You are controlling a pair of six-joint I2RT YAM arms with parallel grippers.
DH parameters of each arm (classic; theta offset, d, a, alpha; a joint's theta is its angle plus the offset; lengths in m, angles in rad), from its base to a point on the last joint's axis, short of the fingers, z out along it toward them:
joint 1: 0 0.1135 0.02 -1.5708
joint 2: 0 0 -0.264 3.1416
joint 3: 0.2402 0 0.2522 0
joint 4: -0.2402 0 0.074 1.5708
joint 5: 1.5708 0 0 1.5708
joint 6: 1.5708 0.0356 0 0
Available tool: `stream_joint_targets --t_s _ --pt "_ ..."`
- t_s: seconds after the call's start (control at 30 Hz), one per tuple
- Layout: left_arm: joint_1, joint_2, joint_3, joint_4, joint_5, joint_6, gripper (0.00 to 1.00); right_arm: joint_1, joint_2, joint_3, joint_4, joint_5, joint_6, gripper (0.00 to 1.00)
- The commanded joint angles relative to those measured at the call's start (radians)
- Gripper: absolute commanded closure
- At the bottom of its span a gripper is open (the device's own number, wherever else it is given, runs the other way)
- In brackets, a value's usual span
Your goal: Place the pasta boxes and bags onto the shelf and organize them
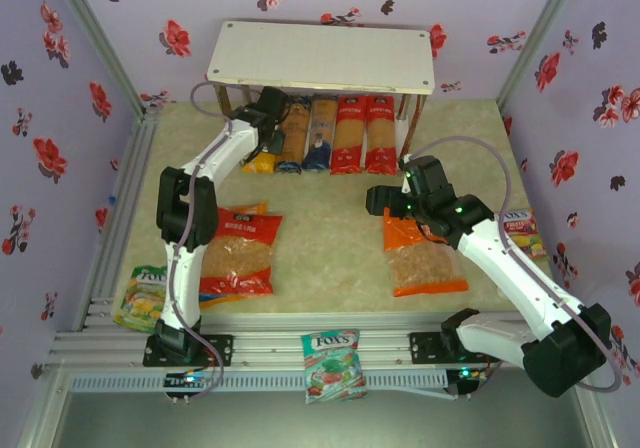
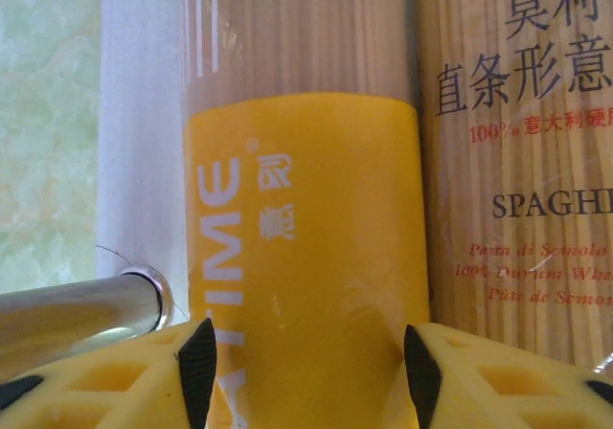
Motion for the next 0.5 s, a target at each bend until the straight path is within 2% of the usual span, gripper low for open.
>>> stream_joint_targets --t_s 0.0,0.13,0.27,0.37,0.47 --pt "0.018 -0.009 -0.002 0.081 0.017 0.003 0.42 -0.007 0.001 0.02 -0.008 0.013 -0.013 0.04" --pt "0.018 -0.074 -0.076 0.137 0.064 0.004 0.38 -0.007 -0.001 0.018 -0.009 0.009 -0.011 0.04" --pt "0.006 -0.219 -0.248 0.264 0.114 0.015 0.36 -0.007 -0.001 0.015 -0.007 -0.002 -0.012 0.04" --pt "-0.017 -0.344 -0.375 0.303 0.104 0.01 0.38 -0.007 0.0 0.007 0.0 -0.021 -0.009 0.04" --pt "-0.066 -0.502 -0.532 0.344 0.063 0.002 0.39 -0.007 0.0 -0.014 0.027 -0.094 -0.007 0.04"
